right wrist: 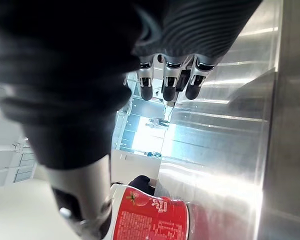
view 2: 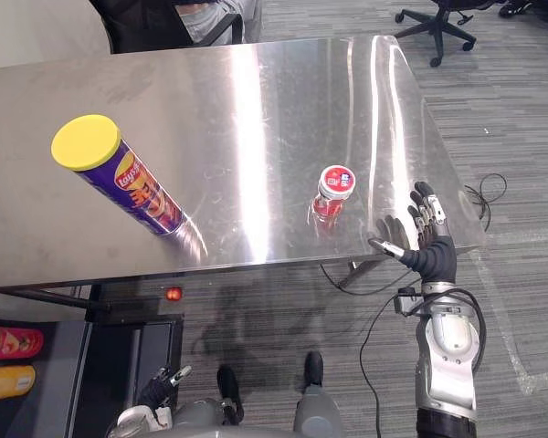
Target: Put the gum and the chips on the shelf.
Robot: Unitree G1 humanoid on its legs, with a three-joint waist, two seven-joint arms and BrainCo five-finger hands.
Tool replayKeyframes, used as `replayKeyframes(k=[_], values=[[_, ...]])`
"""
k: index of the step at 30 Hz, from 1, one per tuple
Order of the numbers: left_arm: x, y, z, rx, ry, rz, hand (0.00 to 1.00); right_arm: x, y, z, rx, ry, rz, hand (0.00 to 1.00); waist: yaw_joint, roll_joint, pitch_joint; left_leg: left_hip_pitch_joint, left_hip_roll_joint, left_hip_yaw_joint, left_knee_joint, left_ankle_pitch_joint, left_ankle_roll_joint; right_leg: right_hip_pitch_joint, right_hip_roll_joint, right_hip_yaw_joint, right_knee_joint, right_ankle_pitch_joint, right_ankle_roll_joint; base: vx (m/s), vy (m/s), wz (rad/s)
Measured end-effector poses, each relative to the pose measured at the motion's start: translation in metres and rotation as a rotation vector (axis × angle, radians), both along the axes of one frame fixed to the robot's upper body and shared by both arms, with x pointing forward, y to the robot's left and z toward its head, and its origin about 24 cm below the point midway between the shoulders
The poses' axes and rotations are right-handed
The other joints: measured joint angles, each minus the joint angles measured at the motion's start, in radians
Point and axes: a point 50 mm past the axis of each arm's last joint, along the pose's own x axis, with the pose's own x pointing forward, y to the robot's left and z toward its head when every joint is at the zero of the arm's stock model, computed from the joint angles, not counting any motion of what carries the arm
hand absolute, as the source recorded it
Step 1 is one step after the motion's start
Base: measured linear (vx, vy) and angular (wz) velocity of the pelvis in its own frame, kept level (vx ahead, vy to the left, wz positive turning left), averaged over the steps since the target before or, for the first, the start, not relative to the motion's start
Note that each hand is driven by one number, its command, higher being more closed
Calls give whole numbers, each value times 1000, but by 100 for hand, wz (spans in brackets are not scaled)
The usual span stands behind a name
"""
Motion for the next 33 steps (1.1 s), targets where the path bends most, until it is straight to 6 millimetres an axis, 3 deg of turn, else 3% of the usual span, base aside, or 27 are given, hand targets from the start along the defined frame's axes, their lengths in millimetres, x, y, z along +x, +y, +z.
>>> replayKeyframes(k=[8, 20, 33], values=[[2, 2, 1, 8, -2, -11, 0, 10, 5, 11, -19, -43, 21, 0, 6, -4, 1, -14, -1, -20, -13, 15, 3, -8, 0, -15, 0, 0, 0, -12, -7, 6], [5, 2, 2, 14, -9, -28, 0, 20, 11, 13, -9, -52, 35, 0, 17, -9, 4, -17, 0, -38, -20, 18, 3, -7, 2, -29, 4, 1, 0, 5, 4, 3], [6, 2, 2, 15, -13, -33, 0, 37, 24, 4, -10, -1, 76, 0, 23, -13, 5, -19, -6, -57, -39, 36, 2, -6, 3, -47, 5, 2, 0, -5, 5, 4]])
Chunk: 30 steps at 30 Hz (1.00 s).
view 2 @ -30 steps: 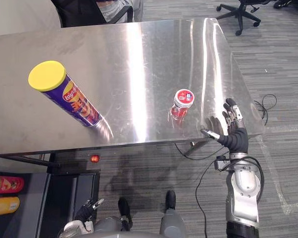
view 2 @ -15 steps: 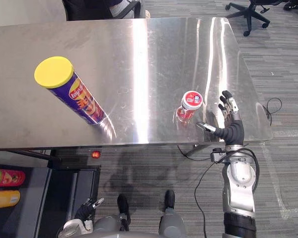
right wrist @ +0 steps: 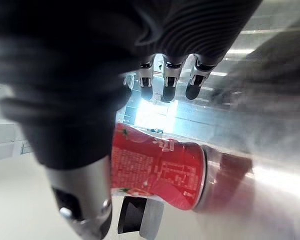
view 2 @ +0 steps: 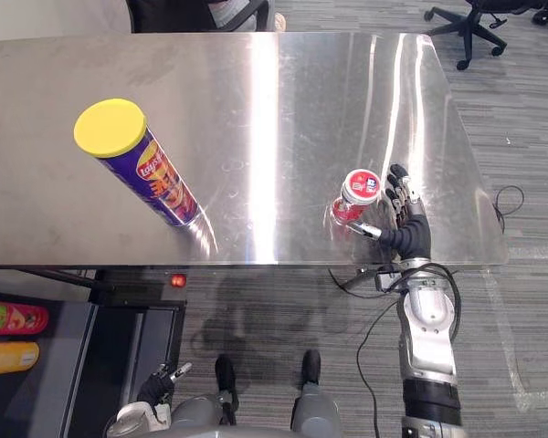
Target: Put the gum and the chips on the shelf.
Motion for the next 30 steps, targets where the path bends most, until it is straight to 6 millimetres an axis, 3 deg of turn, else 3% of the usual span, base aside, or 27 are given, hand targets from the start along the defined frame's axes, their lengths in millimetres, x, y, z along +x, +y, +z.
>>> replayKeyframes(k=[6, 7, 13, 18, 30], values=[[1, 0, 0, 4, 0, -5, 0, 6, 4, -1, 8, 2, -3, 0, 1, -2, 1, 2, -2, -8, -18, 16, 0, -1, 0, -4, 0, 0, 0, -8, 2, 3], [1, 0, 0, 4, -1, -5, 0, 7, 5, 0, 9, 2, -2, 100, 2, -3, 2, 2, -2, -8, -18, 16, 0, -1, 0, -4, 0, 0, 0, 0, 0, 0], [4, 2, 1, 17, -4, -6, 0, 17, 12, 2, 23, -3, 8, 100, 7, -14, 8, 4, -3, -9, -30, 29, 0, -3, 0, -4, -1, 0, 0, 0, 0, 0], [8, 1, 2, 20, -11, -12, 0, 22, 18, 8, 1, -22, 8, 100, 28, -14, 9, 3, -4, -8, -41, 37, 1, -9, 3, -2, -2, 0, 0, -1, 0, -1], [8, 2, 2, 25, -11, -6, 0, 26, 38, 20, 20, -80, 67, 100, 27, -14, 9, 5, 2, -9, -42, 37, 1, -7, 3, 0, -2, 0, -1, 0, 0, 0]])
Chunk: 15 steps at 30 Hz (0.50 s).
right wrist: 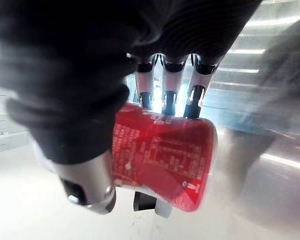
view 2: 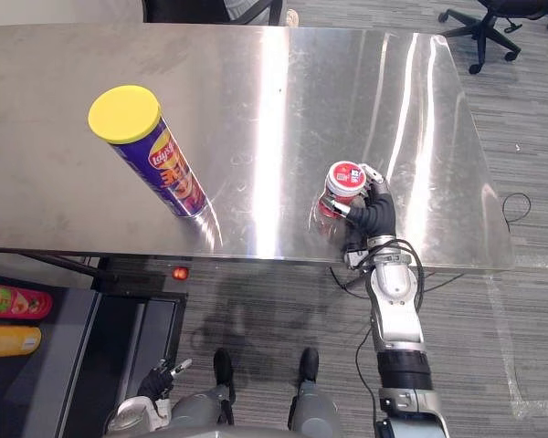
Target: Put the gum and the chips on the shelf.
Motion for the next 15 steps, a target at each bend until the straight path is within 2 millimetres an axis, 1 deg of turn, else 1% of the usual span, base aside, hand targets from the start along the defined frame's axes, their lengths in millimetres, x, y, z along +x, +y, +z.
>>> replayKeyframes(k=[2, 7, 11, 15], values=[[-1, 0, 0, 1, 2, 7, 0, -3, 2, 10, -2, -47, 10, 100, -1, 0, 0, 3, 2, 0, 0, 0, 0, 4, 2, 1, -5, 6, -8, 0, 0, 0], [1, 1, 1, 21, -2, 5, 0, -19, 8, 40, 18, -190, 59, 100, -3, -1, 0, 13, 2, -1, 0, 0, 0, 15, 2, 1, -5, 6, -9, 0, 0, 0], [0, 1, 1, 23, 0, 12, 0, -33, 3, 48, 21, -240, 70, 100, -7, -3, 0, 30, 3, -1, -2, 0, -1, 34, 3, -1, -10, 6, -9, 0, 0, 0], [-4, 2, 0, 19, 7, 41, 0, -43, -1, 45, 31, -238, 71, 100, -24, -5, -1, 37, 3, -2, -7, 0, -1, 42, 3, -1, -11, 5, -8, 0, 0, 0]])
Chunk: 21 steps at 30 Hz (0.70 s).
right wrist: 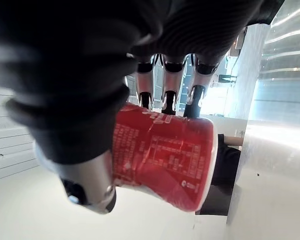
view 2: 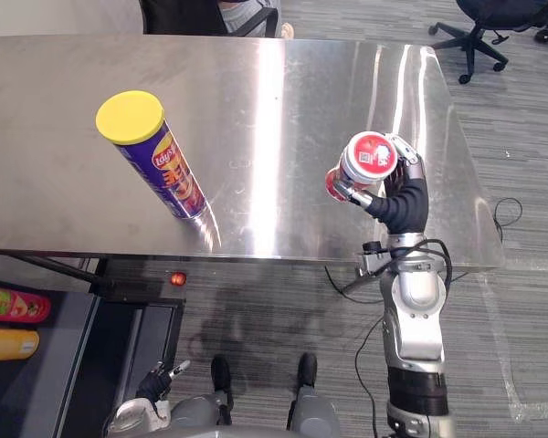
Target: Put the gum and the chips on the shelf.
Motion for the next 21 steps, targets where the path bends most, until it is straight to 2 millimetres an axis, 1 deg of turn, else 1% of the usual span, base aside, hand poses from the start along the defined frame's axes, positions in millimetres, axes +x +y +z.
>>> replayKeyframes(k=[3, 7, 9, 12, 14, 15, 16, 18, 20, 21], values=[[-2, 1, 0, 1, 1, 7, 0, -10, -7, -3, 11, 5, -4, 100, -8, -2, -1, 1, 0, 0, 0, 2, -1, 0, 0, 0, 0, 0, 0, 0, 0, 0], [-5, 2, -1, 3, 8, 14, 0, -17, -12, -16, 0, 63, -20, 100, -19, -15, -12, 1, 2, -1, 0, 6, -3, 1, 2, -1, 0, 0, 0, 0, 0, 0], [-9, 4, -2, 6, 16, 18, 0, -20, -13, -22, -4, 91, -21, 100, -29, -24, -21, 6, 1, -2, 0, 7, -3, 7, 2, -2, 0, 0, 0, 0, 0, 0], [-10, 5, -2, 9, 21, 18, 0, -25, -17, -31, 6, 129, -36, 100, -29, -28, -26, 32, 1, -5, 0, 7, -4, 34, 1, -6, -1, -1, 1, 0, 0, 0], [-11, 6, -2, 10, 22, 20, 0, -27, -17, -35, 11, 145, -39, 100, -29, -31, -28, 34, 0, -7, 1, 2, -11, 23, -5, -7, 33, -24, 0, -36, 7, 2], [-11, 6, -2, 9, 23, 21, 0, -27, -17, -37, 14, 152, -35, 100, -29, -31, -27, 32, 0, -9, 6, 3, -10, -3, -10, -7, 86, -48, 1, -36, 6, 10], [-11, 7, -2, 7, 23, 30, 0, -25, -15, -42, 19, 172, -24, 100, -29, -35, -24, 26, -4, -19, 17, 3, -11, -33, -22, -8, 161, -85, 0, -39, -16, 26], [-12, 10, -2, -7, 19, 65, 0, -20, -7, -49, 25, 208, 11, 100, -28, -40, -21, -23, -5, -66, 103, -14, -6, -50, -44, -40, 239, -127, -6, -50, -39, 56], [-12, 10, -2, -27, 16, 101, 0, -15, 0, -50, 26, 215, 42, 100, -22, -33, -20, -51, -2, -112, 122, -10, -6, -40, -43, -86, 232, -129, -7, -44, -34, 78], [-12, 11, -2, -40, 14, 127, 0, -11, 6, -49, 27, 212, 68, 100, -19, -25, -15, -72, 1, -163, 117, 7, -10, -22, -39, -136, 216, -130, -9, -100, -72, 129]])
